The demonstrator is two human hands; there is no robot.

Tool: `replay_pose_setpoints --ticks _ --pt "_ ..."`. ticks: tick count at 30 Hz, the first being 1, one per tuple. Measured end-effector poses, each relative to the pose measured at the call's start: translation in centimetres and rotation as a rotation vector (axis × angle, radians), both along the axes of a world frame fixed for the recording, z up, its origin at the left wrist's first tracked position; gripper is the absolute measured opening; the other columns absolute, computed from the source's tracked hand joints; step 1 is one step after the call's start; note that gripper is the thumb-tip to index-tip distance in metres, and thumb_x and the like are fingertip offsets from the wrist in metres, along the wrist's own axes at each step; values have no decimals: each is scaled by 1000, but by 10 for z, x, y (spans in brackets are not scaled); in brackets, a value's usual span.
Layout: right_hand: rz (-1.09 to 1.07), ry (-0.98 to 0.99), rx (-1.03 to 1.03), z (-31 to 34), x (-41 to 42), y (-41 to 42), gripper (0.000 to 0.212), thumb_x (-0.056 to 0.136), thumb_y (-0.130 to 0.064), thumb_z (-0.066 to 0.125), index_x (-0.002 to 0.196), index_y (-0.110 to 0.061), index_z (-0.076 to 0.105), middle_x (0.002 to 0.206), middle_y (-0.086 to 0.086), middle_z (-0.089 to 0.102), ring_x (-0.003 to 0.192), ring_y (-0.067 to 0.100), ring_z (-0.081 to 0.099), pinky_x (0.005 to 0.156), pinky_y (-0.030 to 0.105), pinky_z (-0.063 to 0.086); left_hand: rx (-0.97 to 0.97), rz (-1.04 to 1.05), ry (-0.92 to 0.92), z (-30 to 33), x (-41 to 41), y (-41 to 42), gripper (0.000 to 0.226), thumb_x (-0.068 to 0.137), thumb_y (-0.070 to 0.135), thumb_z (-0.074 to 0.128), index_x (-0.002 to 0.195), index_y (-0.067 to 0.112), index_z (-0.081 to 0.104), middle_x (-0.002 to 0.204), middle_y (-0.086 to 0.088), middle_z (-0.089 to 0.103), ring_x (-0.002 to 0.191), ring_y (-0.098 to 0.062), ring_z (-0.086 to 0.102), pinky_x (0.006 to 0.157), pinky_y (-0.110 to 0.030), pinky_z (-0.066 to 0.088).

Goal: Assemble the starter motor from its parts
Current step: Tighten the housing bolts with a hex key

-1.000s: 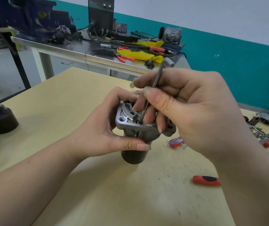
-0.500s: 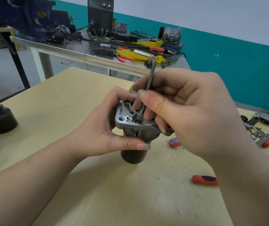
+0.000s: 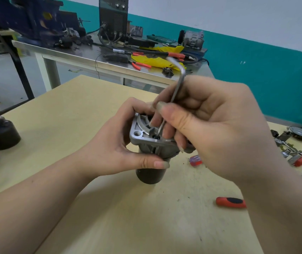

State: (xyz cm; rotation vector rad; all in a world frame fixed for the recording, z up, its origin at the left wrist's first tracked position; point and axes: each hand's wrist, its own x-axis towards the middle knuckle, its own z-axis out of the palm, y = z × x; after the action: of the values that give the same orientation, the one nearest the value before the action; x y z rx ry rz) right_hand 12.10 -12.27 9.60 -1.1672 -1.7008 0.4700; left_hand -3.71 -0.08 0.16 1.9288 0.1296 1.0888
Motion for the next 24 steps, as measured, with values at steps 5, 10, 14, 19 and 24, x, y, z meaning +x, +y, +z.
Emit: replay_pose_setpoints --ticks 5,10,14,19,24 --pt "-136 50 80 -6 -8 4 21 83 -26 86 78 -16 68 68 6 71 51 17 65 45 20 48 17 -23 23 0 1 1 73 69 16 91 125 24 44 123 28 66 111 1 69 90 -14 54" --pt "8 60 -8 -1 -1 2 19 98 -11 67 114 -21 69 82 2 76 57 14 67 51 14 49 -1 2 3 0 0 0 76 68 30 98 125 29 48 115 14 67 104 -12 70 89 -25 56" --pt "14 9 -42 1 3 2 9 97 -7 67 99 -14 72 79 3 74 53 14 65 47 20 50 -12 -15 1 3 0 -3 71 73 42 96 126 37 48 116 17 67 104 -8 70 89 -23 56" --pt "-96 86 48 -5 -7 2 21 83 -19 86 79 -14 66 66 5 71 46 11 62 44 13 44 27 -31 35 2 1 0 72 70 14 90 124 23 44 126 30 64 112 3 68 90 -12 53" --pt "23 32 -17 0 -1 -1 23 100 -9 65 118 -23 65 85 2 77 63 17 69 53 14 50 5 -9 -12 1 0 -1 77 70 27 98 128 39 50 116 10 69 105 -17 72 88 -28 58"
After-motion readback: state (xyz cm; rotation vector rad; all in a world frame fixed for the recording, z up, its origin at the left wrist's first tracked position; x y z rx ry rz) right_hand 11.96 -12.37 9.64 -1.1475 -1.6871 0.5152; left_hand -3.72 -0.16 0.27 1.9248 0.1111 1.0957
